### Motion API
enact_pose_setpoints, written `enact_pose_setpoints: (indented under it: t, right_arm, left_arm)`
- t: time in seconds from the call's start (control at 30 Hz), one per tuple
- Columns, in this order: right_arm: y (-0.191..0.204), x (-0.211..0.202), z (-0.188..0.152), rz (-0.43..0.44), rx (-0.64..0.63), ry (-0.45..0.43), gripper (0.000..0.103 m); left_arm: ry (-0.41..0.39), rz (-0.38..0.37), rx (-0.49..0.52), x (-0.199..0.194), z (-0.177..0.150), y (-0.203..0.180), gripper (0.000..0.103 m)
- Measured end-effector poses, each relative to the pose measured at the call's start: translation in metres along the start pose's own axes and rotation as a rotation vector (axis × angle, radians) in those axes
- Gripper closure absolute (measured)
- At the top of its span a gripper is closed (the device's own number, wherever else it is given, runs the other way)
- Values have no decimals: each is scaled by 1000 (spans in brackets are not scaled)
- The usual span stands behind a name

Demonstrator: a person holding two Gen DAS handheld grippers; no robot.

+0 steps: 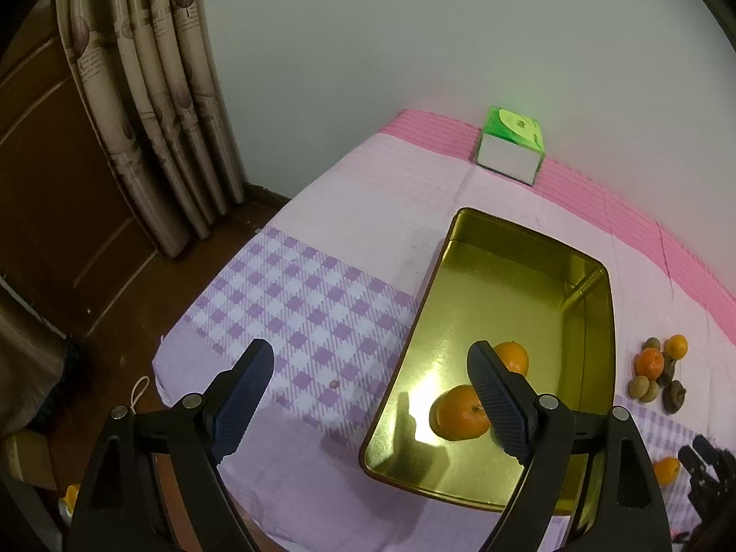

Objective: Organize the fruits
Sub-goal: 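Carry the orange toward the tin and release it with the right gripper, then grasp another orange from the sheet with the right gripper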

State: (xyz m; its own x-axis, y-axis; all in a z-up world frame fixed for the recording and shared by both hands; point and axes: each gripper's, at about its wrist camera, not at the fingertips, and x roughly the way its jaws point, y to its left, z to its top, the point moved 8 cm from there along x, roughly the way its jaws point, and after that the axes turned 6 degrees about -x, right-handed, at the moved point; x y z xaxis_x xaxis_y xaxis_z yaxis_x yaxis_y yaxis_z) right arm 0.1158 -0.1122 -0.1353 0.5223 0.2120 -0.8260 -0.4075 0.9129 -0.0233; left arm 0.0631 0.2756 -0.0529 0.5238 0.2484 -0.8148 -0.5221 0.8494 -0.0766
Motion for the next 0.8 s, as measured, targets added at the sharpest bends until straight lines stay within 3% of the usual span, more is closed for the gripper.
enact_pose_setpoints:
  t: [0.4,0.8]
  right_arm:
    - [49,-8,-9,129,-30,9,59]
    - [78,-12,-13,148,-101,10,56]
  left_arm:
    - [4,1,3,0,-1,-1,17]
    - [7,-3,10,1,-4,-3,17]
